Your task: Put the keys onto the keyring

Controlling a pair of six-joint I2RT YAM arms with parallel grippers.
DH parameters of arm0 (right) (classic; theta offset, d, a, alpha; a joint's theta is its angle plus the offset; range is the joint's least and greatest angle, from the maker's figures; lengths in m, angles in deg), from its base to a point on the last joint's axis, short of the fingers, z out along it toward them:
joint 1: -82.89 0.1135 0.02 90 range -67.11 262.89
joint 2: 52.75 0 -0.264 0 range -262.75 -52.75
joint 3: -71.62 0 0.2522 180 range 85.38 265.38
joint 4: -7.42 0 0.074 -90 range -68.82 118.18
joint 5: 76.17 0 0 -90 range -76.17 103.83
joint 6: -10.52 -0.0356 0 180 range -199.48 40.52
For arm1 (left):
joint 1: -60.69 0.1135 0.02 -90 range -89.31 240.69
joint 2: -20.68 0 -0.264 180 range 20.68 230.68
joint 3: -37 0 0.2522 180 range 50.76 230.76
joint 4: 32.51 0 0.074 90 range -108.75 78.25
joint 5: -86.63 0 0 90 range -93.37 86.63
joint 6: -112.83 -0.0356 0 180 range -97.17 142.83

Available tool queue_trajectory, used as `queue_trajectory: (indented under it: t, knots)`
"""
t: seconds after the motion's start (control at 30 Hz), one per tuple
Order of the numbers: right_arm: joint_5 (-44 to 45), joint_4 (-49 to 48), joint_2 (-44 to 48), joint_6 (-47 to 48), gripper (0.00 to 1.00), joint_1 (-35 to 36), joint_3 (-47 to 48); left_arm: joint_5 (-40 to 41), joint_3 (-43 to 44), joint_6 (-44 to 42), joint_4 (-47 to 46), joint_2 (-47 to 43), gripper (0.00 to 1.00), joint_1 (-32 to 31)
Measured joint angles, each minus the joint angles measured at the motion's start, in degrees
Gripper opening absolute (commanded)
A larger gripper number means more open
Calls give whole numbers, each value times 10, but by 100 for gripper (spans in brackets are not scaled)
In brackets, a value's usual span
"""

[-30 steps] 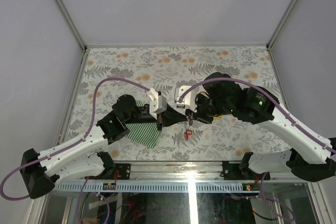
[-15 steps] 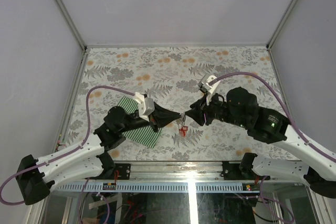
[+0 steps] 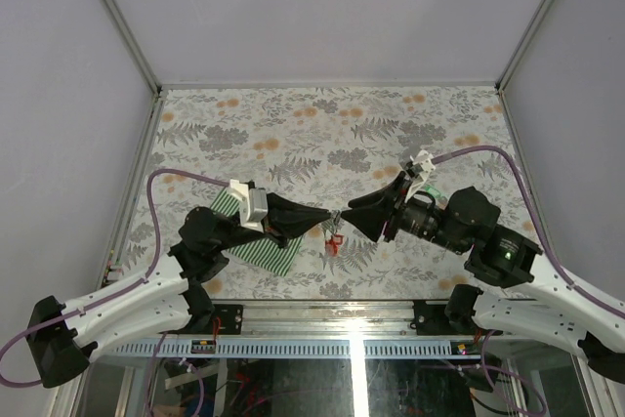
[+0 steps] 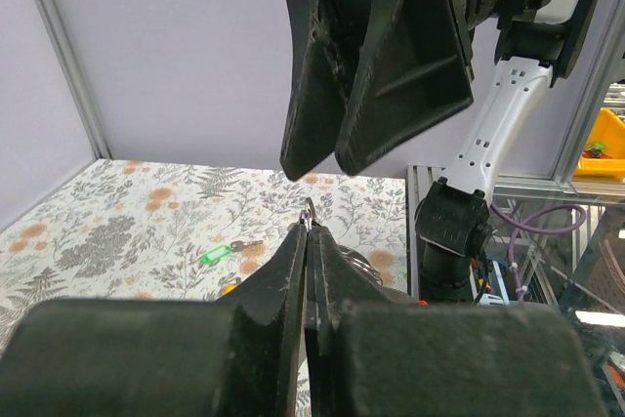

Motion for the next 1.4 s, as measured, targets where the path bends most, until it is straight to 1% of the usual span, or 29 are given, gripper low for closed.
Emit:
queue_trajectory:
  t: [0.17,0.37,0.47,0.63,0.77,0.87,1.07,1.2,1.27,1.4]
  knots:
    - [-13,-28,7,-4,41,0,-1,-16,0,0,-8,0,0,0]
    - [-30,-25,-9,-3,41,0,0,-26,0,0,-9,0,0,0]
    - [-34,-20,-16,-3,39,0,0,-31,0,0,-9,0,0,0]
    - [-44,-19,-17,-3,32,0,0,-35,0,0,-9,0,0,0]
    - [-45,-19,-18,-3,30,0,0,-36,0,0,-9,0,0,0]
    - [-45,-19,-19,-3,23,0,1,-36,0,0,-9,0,0,0]
    - [-51,-14,-21,-2,22,0,1,-36,0,0,-9,0,0,0]
    - [-55,-14,-24,-2,8,0,1,-36,0,0,-9,0,0,0]
    - [-56,-12,-24,0,4,0,1,-35,0,0,-9,0,0,0]
    - [-59,-10,-24,0,0,0,3,-33,0,0,-8,-1,0,0]
